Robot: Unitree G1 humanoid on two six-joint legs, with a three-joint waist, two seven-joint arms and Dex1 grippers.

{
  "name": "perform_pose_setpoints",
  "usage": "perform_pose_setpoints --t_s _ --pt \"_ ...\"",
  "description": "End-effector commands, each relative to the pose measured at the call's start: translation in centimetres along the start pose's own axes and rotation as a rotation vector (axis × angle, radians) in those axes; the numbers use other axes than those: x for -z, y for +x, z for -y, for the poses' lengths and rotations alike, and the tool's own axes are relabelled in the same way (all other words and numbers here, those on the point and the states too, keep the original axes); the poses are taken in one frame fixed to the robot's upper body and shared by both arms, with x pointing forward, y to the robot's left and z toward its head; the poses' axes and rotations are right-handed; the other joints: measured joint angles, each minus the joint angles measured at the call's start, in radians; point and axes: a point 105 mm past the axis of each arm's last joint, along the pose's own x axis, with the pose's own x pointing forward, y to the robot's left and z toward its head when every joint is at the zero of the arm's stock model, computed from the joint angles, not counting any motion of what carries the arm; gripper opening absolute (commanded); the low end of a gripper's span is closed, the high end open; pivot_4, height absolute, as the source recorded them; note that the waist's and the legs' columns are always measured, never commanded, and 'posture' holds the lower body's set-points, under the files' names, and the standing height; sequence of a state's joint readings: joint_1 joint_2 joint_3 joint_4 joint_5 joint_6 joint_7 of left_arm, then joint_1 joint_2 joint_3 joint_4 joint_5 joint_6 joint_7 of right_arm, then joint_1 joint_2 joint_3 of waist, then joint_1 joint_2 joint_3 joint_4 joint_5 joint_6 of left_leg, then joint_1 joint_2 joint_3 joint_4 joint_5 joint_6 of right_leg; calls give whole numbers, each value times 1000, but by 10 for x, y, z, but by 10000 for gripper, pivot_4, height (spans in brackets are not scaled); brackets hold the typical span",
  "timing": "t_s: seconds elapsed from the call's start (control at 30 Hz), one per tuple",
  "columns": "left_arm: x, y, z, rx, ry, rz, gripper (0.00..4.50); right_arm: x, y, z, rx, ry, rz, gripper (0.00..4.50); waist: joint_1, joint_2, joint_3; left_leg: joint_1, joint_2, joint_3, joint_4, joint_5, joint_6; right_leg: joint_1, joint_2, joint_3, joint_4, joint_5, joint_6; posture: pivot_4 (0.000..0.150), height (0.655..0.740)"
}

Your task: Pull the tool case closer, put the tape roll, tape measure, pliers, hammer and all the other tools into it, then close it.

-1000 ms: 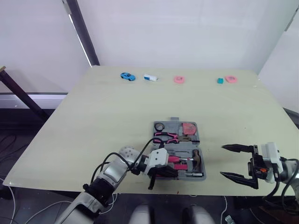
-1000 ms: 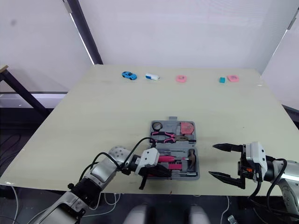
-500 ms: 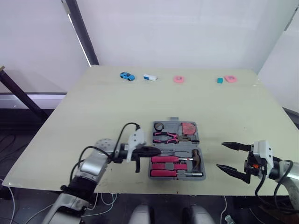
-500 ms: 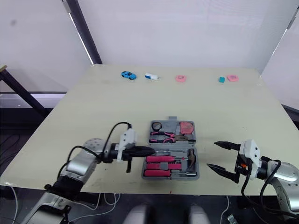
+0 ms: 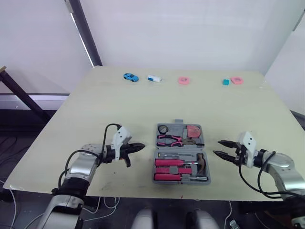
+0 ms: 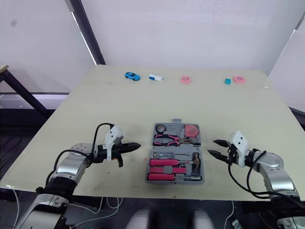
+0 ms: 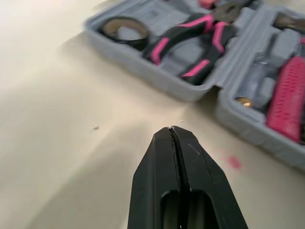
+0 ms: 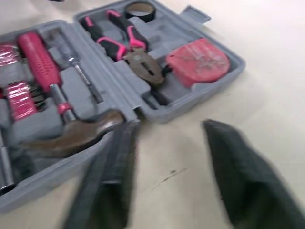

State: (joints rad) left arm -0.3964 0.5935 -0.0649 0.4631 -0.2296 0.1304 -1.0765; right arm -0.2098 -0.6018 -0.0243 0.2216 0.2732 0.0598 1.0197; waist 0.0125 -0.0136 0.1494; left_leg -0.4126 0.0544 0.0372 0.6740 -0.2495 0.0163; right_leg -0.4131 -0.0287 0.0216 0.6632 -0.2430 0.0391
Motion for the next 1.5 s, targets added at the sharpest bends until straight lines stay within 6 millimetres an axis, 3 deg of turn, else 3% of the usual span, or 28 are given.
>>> perform_pose_setpoints --t_s 0.03,0.23,0.33,0.37,0.57,0.63,0.67,0.7,0.9,1.03,1.17,1.27,1.3,1.4,1.5 --pt "-5 -20 -19 -106 -36 72 0 -9 -11 8 49 -16 55 5915 0 0 0 0 0 0 0 0 0 0 0 0 0 0 0 1500 7400" --pt "13 -69 -18 -167 -88 103 0 -4 -51 3 116 22 122 5915 -2 0 0 0 0 0 -2 0 0 0 -1 0 -1 0 0 1500 7400" --pt "26 -95 -18 -254 -105 98 6829 3 -75 -3 180 68 156 5077 -1 0 0 1 1 1 -3 0 0 0 -1 0 -1 0 0 1500 7400" --pt "30 -103 -17 -282 -110 92 11246 6 -83 -5 202 76 161 5077 -1 0 0 2 1 1 -3 0 0 0 -2 0 0 0 0 1500 7400" --pt "60 -156 -6 -458 -184 63 37105 22 -132 -22 335 145 180 29571 -1 0 0 4 2 4 -4 0 0 1 -3 1 0 -2 -3 1500 7400" --pt "66 -166 -1 -492 -198 54 44183 29 -148 -26 382 165 168 37147 -1 0 0 5 2 5 -4 0 0 1 -3 1 0 -2 -3 1500 7400" --pt "67 -168 2 -499 -202 52 45000 32 -152 -28 392 171 159 39683 -1 -1 0 6 2 6 -4 0 0 1 -4 2 0 -3 -4 1500 7400" --pt "68 -169 3 -505 -204 52 45000 34 -155 -30 398 176 152 42440 -1 -1 0 8 2 9 -5 0 0 3 -5 3 -1 -3 -3 1500 7400" --pt "62 -159 7 -479 -191 61 45000 41 -155 -26 418 138 99 42440 -1 -2 -1 13 3 11 -6 0 0 3 -6 7 0 -5 0 1500 7400" --pt "51 -137 10 -378 -157 62 45000 39 -136 -25 338 121 95 42440 -3 -2 -1 13 3 11 -6 0 0 3 -6 7 0 -5 0 1500 7400" --pt "34 -108 8 -281 -77 47 45000 30 -105 -18 254 37 68 42440 -2 -2 -1 13 2 14 -6 0 0 3 -5 7 0 -3 -4 1500 7400" --pt "25 -87 3 -232 -39 43 36462 22 -81 -14 180 18 55 45000 -2 -2 -1 13 2 14 -6 0 0 3 -4 7 0 -3 -3 1500 7400" --pt "23 -76 4 -201 -22 36 30077 18 -69 -12 142 13 55 45000 -3 -2 -1 13 2 14 -6 0 0 3 -3 7 0 -2 -4 1500 7400" --pt "15 -43 11 -77 18 29 22260 4 -29 -5 60 5 61 37300 -7 -2 0 12 2 14 -7 0 0 3 -2 8 0 -2 -3 1500 7400" --pt "10 -27 12 -14 34 31 9872 1 -7 -3 8 3 38 23471 -8 -2 0 12 1 13 -6 0 0 3 -1 9 0 -1 -1 1500 7400"
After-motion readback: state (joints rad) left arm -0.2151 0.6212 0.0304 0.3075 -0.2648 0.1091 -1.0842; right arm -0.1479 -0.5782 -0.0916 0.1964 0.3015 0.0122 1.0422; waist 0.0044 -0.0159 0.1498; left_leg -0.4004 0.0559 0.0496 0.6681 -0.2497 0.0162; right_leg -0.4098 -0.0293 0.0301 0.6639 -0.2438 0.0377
